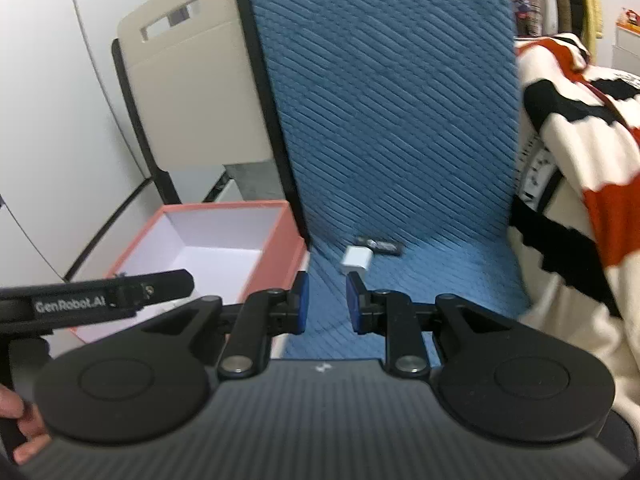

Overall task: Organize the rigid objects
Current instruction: 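Withdraw both tools from the box back toward the seat, then lower the left tool to the small white charger while the right tool approaches the black USB stick, then close the left tool on the small white charger while the right tool grasps the black USB stick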

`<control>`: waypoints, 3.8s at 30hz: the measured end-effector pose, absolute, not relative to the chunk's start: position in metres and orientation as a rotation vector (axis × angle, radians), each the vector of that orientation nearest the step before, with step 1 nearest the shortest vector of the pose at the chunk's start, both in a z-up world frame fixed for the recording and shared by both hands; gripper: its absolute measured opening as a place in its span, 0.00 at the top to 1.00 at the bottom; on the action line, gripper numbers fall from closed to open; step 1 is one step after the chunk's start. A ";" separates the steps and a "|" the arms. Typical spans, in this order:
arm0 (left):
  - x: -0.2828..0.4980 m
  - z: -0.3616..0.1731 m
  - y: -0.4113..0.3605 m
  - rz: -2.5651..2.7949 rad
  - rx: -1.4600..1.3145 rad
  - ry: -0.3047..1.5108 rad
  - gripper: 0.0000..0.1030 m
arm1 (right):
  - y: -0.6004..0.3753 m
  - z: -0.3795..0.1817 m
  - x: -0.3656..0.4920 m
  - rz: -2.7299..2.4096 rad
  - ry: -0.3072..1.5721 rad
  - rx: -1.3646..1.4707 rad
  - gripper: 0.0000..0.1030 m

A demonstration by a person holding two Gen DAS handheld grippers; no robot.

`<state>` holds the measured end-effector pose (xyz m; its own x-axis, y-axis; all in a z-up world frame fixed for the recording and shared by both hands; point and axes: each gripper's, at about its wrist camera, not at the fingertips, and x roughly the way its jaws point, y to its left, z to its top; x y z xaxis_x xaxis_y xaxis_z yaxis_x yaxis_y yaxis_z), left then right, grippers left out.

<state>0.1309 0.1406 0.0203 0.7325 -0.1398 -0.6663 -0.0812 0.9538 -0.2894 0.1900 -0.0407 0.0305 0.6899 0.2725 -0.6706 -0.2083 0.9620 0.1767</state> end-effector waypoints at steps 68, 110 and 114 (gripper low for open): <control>0.315 -0.166 0.063 -0.014 -0.204 0.856 0.31 | -0.087 -0.131 0.367 0.357 0.951 0.238 0.76; 0.418 -0.229 0.071 0.048 -0.161 0.896 0.53 | -0.050 -0.205 0.505 0.635 1.139 -0.017 0.87; 0.415 -0.226 0.078 0.045 -0.175 0.899 0.53 | -0.063 -0.197 0.498 0.667 1.138 0.001 0.90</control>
<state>0.4149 0.0779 -0.2263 0.6227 -0.0345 -0.7817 -0.1118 0.9849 -0.1325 0.4983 -0.0626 -0.1967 0.2493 0.4902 -0.8352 -0.4888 0.8082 0.3284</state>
